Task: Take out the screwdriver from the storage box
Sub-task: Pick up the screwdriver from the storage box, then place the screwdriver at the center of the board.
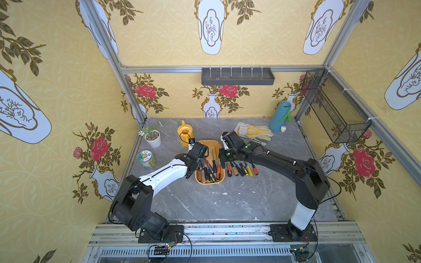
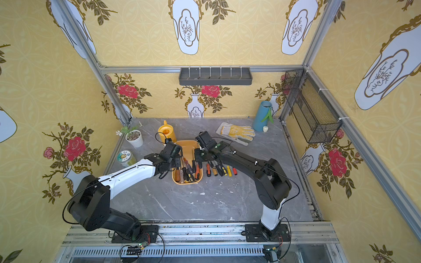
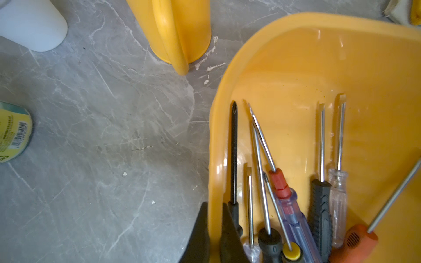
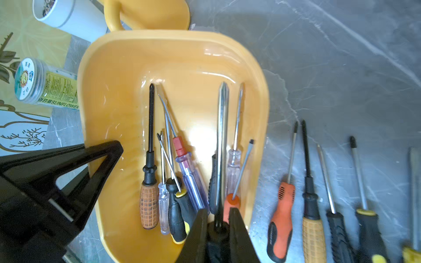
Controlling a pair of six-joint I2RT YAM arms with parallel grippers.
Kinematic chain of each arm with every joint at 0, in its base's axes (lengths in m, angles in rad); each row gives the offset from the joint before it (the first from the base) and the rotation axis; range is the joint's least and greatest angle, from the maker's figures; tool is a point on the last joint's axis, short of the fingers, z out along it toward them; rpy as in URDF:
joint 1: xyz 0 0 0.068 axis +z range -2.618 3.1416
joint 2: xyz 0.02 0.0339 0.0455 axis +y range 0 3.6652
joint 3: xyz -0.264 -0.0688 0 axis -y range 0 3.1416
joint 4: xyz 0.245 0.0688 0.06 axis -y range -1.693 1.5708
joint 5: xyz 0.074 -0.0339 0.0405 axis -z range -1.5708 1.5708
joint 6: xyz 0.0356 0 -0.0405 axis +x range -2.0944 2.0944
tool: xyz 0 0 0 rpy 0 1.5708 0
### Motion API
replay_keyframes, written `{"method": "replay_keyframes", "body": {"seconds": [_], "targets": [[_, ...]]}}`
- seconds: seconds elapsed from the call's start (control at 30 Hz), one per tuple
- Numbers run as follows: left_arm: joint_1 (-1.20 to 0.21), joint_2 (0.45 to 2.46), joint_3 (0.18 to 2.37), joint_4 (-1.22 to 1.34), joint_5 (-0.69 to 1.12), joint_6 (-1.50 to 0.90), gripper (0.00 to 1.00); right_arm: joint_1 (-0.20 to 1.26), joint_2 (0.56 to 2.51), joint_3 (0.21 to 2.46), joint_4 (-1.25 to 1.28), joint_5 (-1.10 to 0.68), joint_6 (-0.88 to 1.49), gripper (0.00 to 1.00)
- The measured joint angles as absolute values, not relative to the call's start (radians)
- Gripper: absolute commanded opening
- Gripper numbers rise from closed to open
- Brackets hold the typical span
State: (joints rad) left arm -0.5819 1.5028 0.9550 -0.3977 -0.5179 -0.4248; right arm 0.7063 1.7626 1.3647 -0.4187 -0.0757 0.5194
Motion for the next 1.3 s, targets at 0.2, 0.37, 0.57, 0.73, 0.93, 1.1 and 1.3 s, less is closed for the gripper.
{"method": "replay_keyframes", "body": {"seconds": [0.2,0.37,0.57,0.73,0.93,1.1,1.3], "targets": [[-0.577,1.489,0.951,-0.404,-0.531,-0.417,0.0,0.662,1.735,1.34,-0.421,-0.067,0.518,0.0],[-0.573,1.459,0.938,-0.419,-0.542,-0.411,0.0,0.661,1.788,1.338,-0.425,-0.066,0.517,0.0],[-0.569,1.438,0.931,-0.43,-0.548,-0.399,0.0,0.662,1.879,1.347,-0.432,-0.081,0.519,0.0],[-0.564,1.434,0.928,-0.436,-0.55,-0.392,0.0,0.669,1.95,1.375,-0.439,-0.107,0.519,0.0],[-0.561,1.434,0.928,-0.439,-0.55,-0.391,0.0,0.69,2.017,1.419,-0.445,-0.127,0.519,0.0],[-0.561,1.434,0.928,-0.438,-0.549,-0.392,0.0,0.69,2.046,1.436,-0.464,-0.115,0.519,0.04],[-0.56,1.434,0.927,-0.437,-0.549,-0.392,0.0,0.687,2.06,1.445,-0.492,-0.094,0.523,0.19]]}}
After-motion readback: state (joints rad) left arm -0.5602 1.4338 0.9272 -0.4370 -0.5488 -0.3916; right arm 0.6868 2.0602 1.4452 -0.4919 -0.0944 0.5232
